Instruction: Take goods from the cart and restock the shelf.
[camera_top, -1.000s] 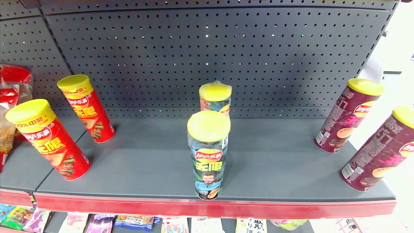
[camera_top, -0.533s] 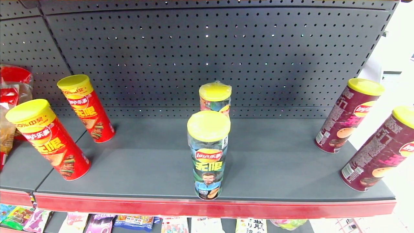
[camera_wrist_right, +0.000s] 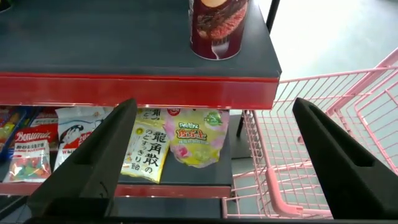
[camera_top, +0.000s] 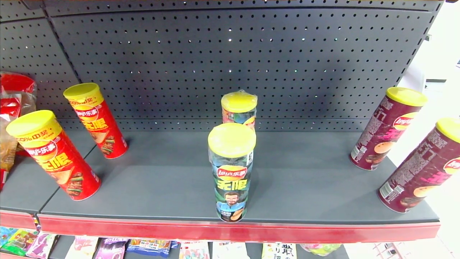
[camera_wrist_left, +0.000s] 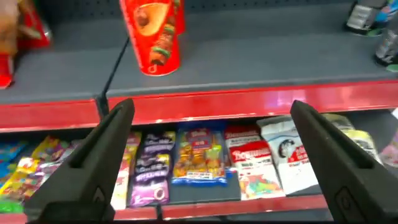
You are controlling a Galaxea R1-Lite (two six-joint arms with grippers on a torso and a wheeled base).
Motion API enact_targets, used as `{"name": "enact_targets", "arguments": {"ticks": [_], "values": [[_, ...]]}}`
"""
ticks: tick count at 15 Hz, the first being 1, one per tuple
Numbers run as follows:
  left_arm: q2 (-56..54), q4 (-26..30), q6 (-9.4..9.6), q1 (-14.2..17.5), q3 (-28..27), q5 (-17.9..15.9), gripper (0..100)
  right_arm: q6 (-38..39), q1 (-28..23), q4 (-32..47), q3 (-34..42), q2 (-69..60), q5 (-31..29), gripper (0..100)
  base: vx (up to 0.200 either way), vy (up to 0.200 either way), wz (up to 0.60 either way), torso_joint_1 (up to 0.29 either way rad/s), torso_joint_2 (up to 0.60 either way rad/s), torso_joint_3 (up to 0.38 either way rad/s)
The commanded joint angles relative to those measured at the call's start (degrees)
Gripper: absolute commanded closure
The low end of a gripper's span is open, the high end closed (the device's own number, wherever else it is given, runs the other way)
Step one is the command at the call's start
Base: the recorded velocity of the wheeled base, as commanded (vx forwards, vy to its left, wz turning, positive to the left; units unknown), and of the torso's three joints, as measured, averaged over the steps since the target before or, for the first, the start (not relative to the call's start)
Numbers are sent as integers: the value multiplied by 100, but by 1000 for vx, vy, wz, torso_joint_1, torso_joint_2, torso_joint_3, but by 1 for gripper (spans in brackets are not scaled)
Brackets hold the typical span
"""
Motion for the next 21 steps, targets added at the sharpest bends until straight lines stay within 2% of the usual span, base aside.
{"name": "enact_targets", "arguments": {"ticks": [1, 2, 3, 4, 5, 6, 7, 8, 10, 13, 14, 21], "values": [[10, -18, -51, 2, 25, 886, 0, 32, -2, -1, 0, 7, -3, 0, 0, 0, 0, 0, 0, 0], [10, -97, -209, 2, 69, 1167, 0, 84, -2, -1, 0, 16, -12, 0, 0, 0, 0, 0, 0, 0], [10, -150, -262, 2, 78, 1167, 0, 111, -2, -1, 0, 16, -21, 0, 0, 0, 0, 0, 0, 0], [10, -158, -297, 2, 69, 956, 0, 93, -2, 7, 0, 16, -21, 0, 0, 0, 0, 0, 0, 0], [10, -150, -306, 2, 69, 271, 0, 102, 25, 7, 0, -1, -12, 0, 0, 0, 0, 0, 0, 0], [10, -150, -253, 2, 69, -485, 0, 111, 297, 7, -9, -116, -3, 0, 0, 0, 0, 0, 0, 0], [10, -141, -271, 2, 69, -511, 0, 93, 552, -1, 0, -256, -3, 0, 0, 0, 0, 0, 0, 0], [10, -141, -306, 2, 69, -274, 0, 102, 543, -1, -9, -265, -3, 0, 0, 0, 0, 0, 0, 0], [10, -202, -262, 2, 192, 368, 0, 111, 420, 7, 0, -502, -3, 0, 0, 0, 0, 0, 0, 0], [10, -317, -244, 2, 280, 139, 0, 137, 411, 7, 0, -538, -240, 0, 0, 0, 0, 0, 0, 0], [10, -325, -288, 2, 280, 130, 0, 137, 411, 7, 0, -538, -249, 0, 0, 0, 0, 0, 0, 0], [10, -325, -280, 2, 280, 121, 0, 137, 411, 7, 0, -538, -249, 0, 0, 0, 0, 0, 0, 0]]}}
